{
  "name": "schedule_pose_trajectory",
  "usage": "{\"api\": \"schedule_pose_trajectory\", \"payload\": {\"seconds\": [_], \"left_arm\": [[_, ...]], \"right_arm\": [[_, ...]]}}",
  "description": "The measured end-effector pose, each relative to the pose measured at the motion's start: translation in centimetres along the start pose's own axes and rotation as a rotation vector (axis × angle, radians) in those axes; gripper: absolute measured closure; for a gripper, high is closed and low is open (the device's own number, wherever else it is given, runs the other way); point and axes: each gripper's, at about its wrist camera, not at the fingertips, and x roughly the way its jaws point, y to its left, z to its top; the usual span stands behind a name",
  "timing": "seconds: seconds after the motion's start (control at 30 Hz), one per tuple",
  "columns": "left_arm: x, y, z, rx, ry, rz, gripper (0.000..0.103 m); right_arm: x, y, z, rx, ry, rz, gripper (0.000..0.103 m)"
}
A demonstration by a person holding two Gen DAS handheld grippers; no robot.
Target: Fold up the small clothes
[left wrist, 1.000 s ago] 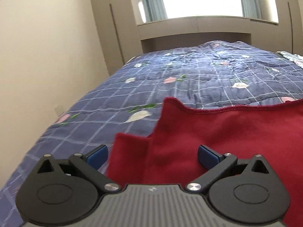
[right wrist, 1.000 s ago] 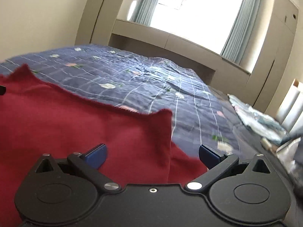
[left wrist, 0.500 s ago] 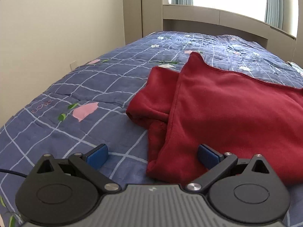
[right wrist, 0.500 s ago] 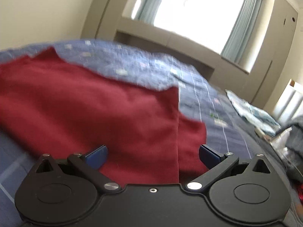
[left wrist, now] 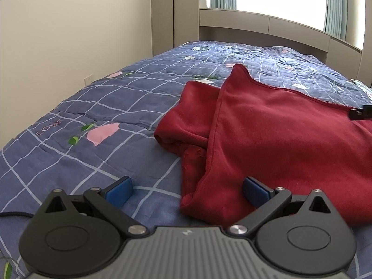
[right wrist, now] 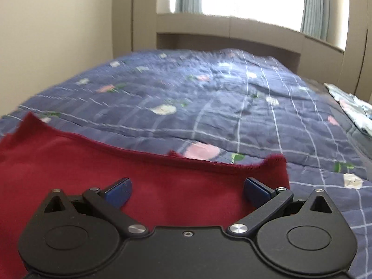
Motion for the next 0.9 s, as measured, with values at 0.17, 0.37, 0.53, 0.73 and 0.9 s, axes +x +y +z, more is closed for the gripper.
{"api": "schedule_pose_trajectory", "payload": {"seconds": [0.17, 0.37, 0.53, 0.73, 0.9], "left_arm": [[0.1, 0.1, 0.0, 0.001, 0.001, 0.0, 0.0], [0.2, -0.1, 0.0, 0.008, 0.0, 0.006, 0.0], [0.2, -0.1, -0.1, 0.011, -0.001, 0.008, 0.0], [0.2, -0.1, -0.1, 0.009, -0.002, 0.007, 0.0], [0.2, -0.1, -0.1, 0.013, -0.001, 0.01, 0.0]], "right_arm": [[0.3, 0.0, -0.6, -0.001, -0.002, -0.004, 0.0], [-5.3, 4.0, -1.8, -0.091, -0.088, -0.004, 0.001], [-10.7, 9.2, -4.8, -0.19, -0.124, 0.087, 0.001], [-12.2, 11.8, -7.9, -0.292, -0.135, -0.022, 0.001], [-10.6, 9.9, -9.1, -0.196, -0.08, 0.001, 0.001]]}}
